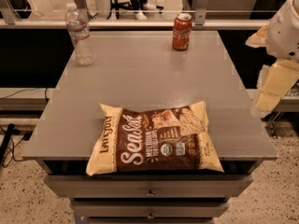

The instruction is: Pick coke can

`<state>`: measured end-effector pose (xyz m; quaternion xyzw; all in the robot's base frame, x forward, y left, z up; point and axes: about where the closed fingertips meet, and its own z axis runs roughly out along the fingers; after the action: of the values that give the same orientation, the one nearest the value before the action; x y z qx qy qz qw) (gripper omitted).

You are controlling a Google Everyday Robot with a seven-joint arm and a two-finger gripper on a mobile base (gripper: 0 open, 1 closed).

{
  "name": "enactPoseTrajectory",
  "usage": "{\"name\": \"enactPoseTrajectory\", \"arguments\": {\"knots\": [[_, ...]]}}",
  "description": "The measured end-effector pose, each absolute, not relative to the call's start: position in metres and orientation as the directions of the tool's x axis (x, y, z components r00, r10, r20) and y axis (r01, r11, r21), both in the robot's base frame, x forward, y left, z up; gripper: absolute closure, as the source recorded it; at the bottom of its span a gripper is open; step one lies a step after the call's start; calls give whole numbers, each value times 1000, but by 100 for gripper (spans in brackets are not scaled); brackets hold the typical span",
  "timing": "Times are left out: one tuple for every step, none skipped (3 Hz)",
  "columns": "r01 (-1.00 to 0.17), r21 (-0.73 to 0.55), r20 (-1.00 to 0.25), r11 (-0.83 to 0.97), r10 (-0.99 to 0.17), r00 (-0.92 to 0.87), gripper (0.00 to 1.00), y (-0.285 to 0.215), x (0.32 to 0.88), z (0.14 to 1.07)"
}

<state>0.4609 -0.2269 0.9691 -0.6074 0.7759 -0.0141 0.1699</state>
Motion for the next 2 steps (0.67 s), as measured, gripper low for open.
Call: {"name": "enactPoseTrajectory", "arguments": {"knots": [[-938,-228,-247,262,-947,-205,0,-227,461,969],[-930,-204,-319,307,-919,-234,0,-232,495,946]]}}
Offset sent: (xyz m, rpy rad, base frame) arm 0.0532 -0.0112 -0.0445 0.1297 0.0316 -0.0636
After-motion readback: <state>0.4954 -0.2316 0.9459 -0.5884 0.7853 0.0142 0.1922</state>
